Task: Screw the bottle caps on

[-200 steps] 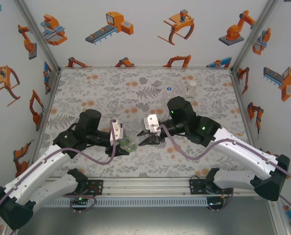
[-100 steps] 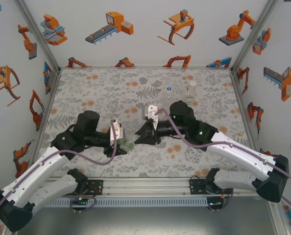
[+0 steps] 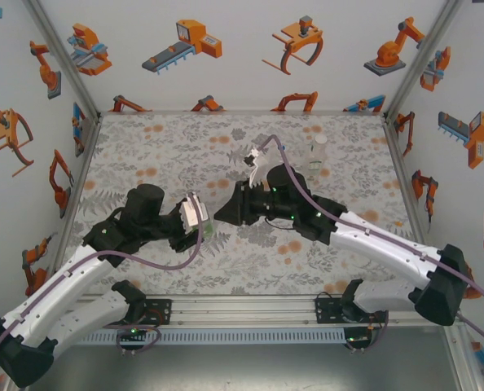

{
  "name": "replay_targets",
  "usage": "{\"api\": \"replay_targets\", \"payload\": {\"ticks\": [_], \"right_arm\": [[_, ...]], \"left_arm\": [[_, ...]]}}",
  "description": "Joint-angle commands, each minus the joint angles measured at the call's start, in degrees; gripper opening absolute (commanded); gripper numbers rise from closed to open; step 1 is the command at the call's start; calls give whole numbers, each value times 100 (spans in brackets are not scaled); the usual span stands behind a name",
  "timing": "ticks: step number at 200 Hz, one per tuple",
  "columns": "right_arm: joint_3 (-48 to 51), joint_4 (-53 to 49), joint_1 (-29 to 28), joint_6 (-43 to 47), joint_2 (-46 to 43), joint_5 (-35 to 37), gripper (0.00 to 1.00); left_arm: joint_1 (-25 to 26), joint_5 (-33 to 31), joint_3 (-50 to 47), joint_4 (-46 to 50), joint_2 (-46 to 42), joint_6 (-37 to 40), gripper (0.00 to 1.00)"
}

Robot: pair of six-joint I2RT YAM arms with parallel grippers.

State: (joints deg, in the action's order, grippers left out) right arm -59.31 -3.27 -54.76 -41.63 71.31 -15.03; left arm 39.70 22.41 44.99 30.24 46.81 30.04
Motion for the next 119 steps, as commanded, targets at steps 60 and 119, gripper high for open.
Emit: {"api": "replay_targets", "payload": {"ticks": [60, 119], "right_arm": [[-363, -472, 72, -1234, 391, 430, 0], [-700, -1153, 313, -621, 608, 592, 0]], "left_arm": [[-33, -76, -12, -595, -158, -123, 51], [-138, 51, -79, -747, -227, -266, 74]]}}
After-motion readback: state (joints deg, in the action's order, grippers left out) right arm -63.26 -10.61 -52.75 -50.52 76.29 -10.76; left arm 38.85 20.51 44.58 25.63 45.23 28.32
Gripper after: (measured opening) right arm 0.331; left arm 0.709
